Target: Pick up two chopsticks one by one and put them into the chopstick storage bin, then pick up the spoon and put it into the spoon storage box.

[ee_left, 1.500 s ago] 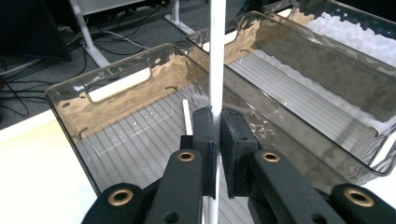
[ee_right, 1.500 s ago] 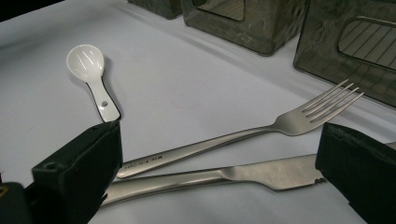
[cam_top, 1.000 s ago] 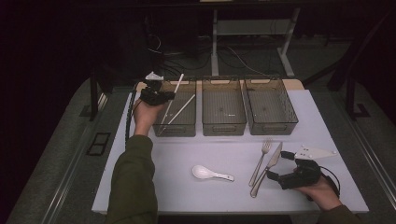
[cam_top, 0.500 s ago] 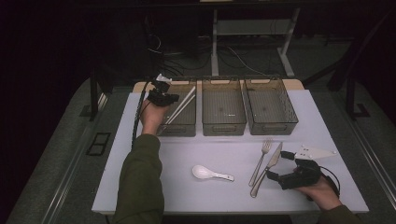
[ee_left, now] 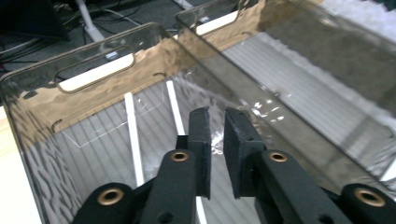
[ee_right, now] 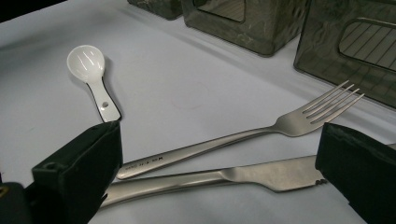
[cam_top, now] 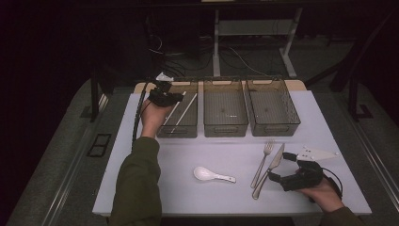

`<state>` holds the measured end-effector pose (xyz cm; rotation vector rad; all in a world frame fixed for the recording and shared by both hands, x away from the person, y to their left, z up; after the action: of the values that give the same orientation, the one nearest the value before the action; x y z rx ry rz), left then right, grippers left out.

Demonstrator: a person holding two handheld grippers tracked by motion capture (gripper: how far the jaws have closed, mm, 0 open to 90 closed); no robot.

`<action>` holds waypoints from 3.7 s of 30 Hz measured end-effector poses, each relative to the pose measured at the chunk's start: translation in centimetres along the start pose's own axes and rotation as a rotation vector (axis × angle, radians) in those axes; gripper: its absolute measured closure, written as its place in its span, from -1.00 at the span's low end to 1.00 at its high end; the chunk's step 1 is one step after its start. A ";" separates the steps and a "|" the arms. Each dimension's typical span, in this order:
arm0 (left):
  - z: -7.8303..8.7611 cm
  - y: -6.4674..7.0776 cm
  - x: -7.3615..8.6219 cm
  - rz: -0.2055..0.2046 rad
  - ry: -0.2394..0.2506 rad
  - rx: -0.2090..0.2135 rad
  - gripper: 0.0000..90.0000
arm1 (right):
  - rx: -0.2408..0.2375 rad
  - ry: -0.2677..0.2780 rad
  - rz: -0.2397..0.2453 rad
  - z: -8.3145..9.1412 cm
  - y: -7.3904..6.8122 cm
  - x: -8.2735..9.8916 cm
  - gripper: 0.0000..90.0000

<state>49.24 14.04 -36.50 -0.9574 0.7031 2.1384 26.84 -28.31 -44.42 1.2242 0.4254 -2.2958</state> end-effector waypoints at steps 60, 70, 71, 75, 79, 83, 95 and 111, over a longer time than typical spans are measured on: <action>4.7 12.3 11.3 -0.160 0.104 0.230 -0.66 | -0.002 0.005 0.021 0.1 -0.2 0.0 -0.98; 5.3 13.2 13.2 -0.168 0.106 0.251 -0.67 | -0.002 0.001 0.022 0.1 -0.3 0.0 -0.98; 5.3 13.2 13.4 -0.168 0.107 0.254 -0.67 | -0.003 0.000 0.023 0.2 -0.3 0.0 -0.98; 5.1 13.5 14.5 -0.161 0.101 0.276 -0.67 | -0.005 0.002 0.025 0.1 -0.4 0.0 -0.98; 4.7 14.0 15.1 -0.163 0.072 0.289 -0.65 | -0.004 0.006 0.027 0.1 -0.3 0.0 -0.98; 4.0 14.3 15.1 -0.173 0.049 0.305 -0.59 | -0.004 0.002 0.029 0.1 -0.4 0.0 -0.98; 2.7 14.5 15.0 -0.142 0.026 0.349 -0.33 | -0.003 -0.008 0.026 0.1 -0.4 0.0 -0.98; 0.2 15.1 13.7 -0.118 -0.046 0.326 0.76 | 0.008 -0.020 0.033 -0.1 -0.4 0.1 -0.98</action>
<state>30.88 9.75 -44.32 -0.7520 0.9144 1.8649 26.60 -27.95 -44.54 1.2022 0.3866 -2.2819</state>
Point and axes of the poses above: each handheld gripper's, and its own axes: z roughly backward along the jaws, x roughly out of its underside, y roughly to its right, the point moved 2 cm from there along -z, roughly forward along the jaws, and after that the axes turned 13 degrees about x, right-handed, at the moved point
